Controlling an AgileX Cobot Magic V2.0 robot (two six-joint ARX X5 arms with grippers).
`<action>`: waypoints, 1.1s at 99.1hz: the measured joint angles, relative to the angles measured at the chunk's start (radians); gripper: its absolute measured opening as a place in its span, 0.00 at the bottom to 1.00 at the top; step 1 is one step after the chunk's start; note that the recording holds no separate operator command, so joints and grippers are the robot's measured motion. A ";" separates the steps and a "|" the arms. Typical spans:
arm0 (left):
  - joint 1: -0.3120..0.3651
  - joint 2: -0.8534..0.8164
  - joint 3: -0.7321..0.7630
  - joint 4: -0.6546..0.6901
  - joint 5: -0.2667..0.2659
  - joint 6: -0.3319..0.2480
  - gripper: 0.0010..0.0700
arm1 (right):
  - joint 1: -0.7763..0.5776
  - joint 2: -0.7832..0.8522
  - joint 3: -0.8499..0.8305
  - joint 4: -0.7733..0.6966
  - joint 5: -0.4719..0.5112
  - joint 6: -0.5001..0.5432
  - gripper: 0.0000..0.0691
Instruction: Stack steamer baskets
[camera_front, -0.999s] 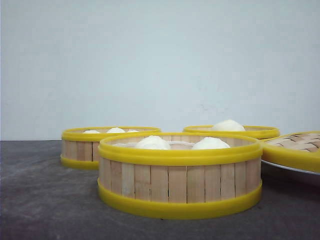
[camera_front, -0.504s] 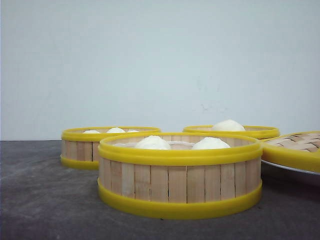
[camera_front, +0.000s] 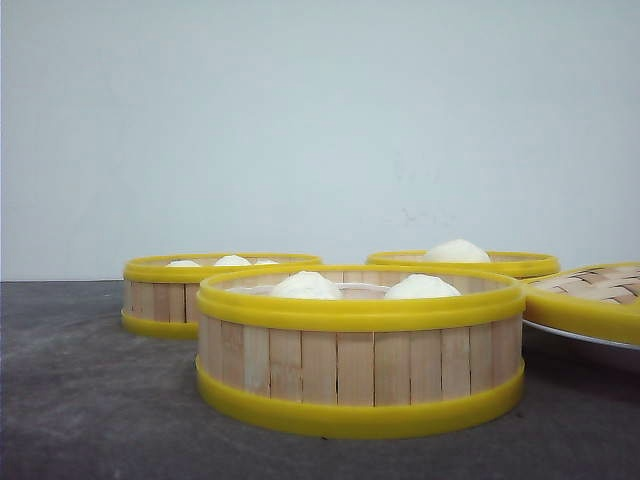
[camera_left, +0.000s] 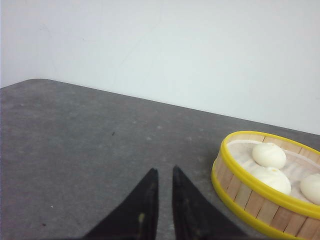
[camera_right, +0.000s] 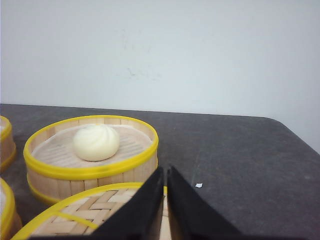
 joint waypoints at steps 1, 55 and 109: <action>0.000 0.000 0.000 0.000 0.000 0.000 0.02 | 0.000 0.000 0.000 0.000 0.000 0.000 0.01; 0.000 0.000 0.000 0.023 0.045 -0.191 0.02 | 0.000 0.000 0.000 0.222 -0.083 0.235 0.01; 0.001 0.134 0.107 0.074 0.247 -0.734 0.38 | 0.000 0.000 0.000 0.105 -0.102 0.452 0.01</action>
